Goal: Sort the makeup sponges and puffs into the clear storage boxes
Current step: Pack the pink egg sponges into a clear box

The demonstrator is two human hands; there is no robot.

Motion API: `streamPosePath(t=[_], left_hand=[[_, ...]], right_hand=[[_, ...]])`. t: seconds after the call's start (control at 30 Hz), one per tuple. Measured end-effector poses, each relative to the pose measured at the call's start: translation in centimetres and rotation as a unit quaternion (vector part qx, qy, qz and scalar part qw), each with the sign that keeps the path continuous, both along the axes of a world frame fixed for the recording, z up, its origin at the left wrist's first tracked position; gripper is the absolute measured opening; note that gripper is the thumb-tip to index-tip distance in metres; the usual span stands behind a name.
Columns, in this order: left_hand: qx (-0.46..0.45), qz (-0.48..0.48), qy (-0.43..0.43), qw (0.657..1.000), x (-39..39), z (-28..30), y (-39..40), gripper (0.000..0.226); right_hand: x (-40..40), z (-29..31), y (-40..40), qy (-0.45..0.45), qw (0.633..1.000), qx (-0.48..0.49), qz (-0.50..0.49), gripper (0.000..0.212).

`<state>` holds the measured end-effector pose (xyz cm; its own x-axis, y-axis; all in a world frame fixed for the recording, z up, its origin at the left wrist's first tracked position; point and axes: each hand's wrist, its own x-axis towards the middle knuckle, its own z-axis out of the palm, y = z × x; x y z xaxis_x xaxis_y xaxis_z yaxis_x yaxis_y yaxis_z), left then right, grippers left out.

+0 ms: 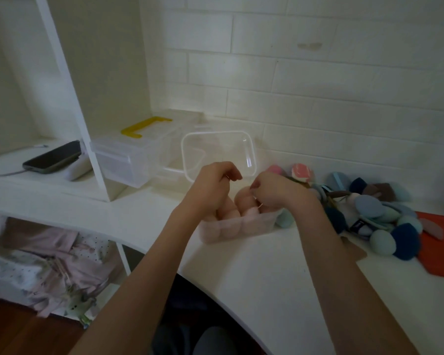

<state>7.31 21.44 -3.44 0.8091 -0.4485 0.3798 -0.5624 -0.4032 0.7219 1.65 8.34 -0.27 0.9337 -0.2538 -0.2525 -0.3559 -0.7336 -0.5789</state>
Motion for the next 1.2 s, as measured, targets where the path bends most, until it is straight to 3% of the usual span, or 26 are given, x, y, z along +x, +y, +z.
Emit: streamPosePath(t=[0.1, 0.3, 0.5, 0.7, 0.9, 1.2], left_hand=[[-0.011, -0.011, 0.004, 1.000, 0.0, -0.1, 0.0, 0.044], [-0.004, -0.004, 0.020, 1.000, 0.3, -0.3, 0.0, 0.041], [-0.015, 0.011, 0.033, 0.999, 0.4, -0.4, -0.2, 0.037], [-0.007, 0.026, 0.026, 0.999, 0.4, -0.3, -0.1, 0.039], [-0.009, 0.024, 0.021, 0.999, 0.4, -0.4, -0.1, 0.040], [0.010, 0.034, 0.000, 0.999, 0.6, -0.5, -0.2, 0.037]], right_hand=[[-0.1, 0.0, 1.2, 0.006, 0.999, -0.035, 0.010, 0.026], [0.7, -0.5, 0.9, -0.021, 1.000, 0.011, -0.014, 0.027], [1.1, -0.9, 0.5, -0.029, 0.986, 0.153, -0.066, 0.028], [2.3, -1.6, 0.5, -0.029, 0.988, 0.106, -0.106, 0.011], [2.5, -1.9, 1.2, -0.018, 0.997, -0.014, -0.069, 0.043], [2.9, -2.3, 1.3, 0.013, 0.998, -0.057, -0.027, 0.047]])
